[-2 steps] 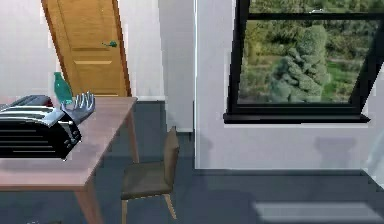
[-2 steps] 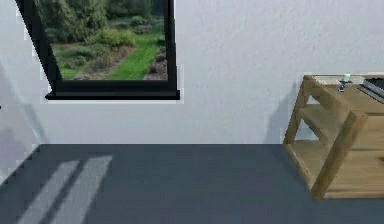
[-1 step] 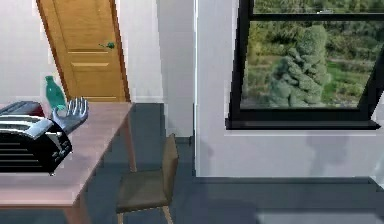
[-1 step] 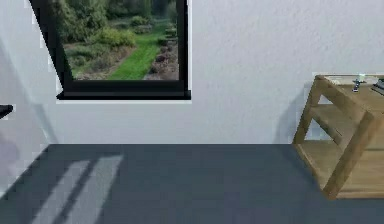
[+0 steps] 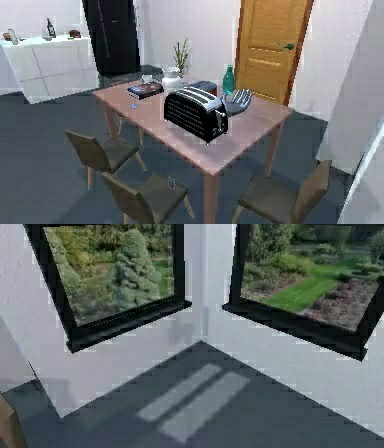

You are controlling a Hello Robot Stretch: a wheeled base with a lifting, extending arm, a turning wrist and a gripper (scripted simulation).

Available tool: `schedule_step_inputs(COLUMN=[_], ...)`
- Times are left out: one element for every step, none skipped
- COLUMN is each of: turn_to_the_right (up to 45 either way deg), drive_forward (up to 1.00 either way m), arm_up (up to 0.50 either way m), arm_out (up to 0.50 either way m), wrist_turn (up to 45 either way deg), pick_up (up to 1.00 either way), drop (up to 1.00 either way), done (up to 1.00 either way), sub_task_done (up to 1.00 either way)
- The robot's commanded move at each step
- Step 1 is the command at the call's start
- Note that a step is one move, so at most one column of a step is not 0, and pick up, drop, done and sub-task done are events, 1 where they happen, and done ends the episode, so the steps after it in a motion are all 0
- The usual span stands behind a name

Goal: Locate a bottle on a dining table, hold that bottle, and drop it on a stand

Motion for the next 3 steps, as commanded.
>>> schedule_step_inputs(turn_to_the_right=[-45.0,-33.0,0.0], drive_forward=[0.00,0.00,0.55], arm_up=[0.00,0.00,0.00], arm_out=[0.00,0.00,0.00], wrist_turn=[0.0,0.0,0.0], pick_up=[0.00,0.00,0.00], drop=[0.00,0.00,0.00], done=[0.00,0.00,0.00], sub_task_done=[0.00,0.00,0.00])
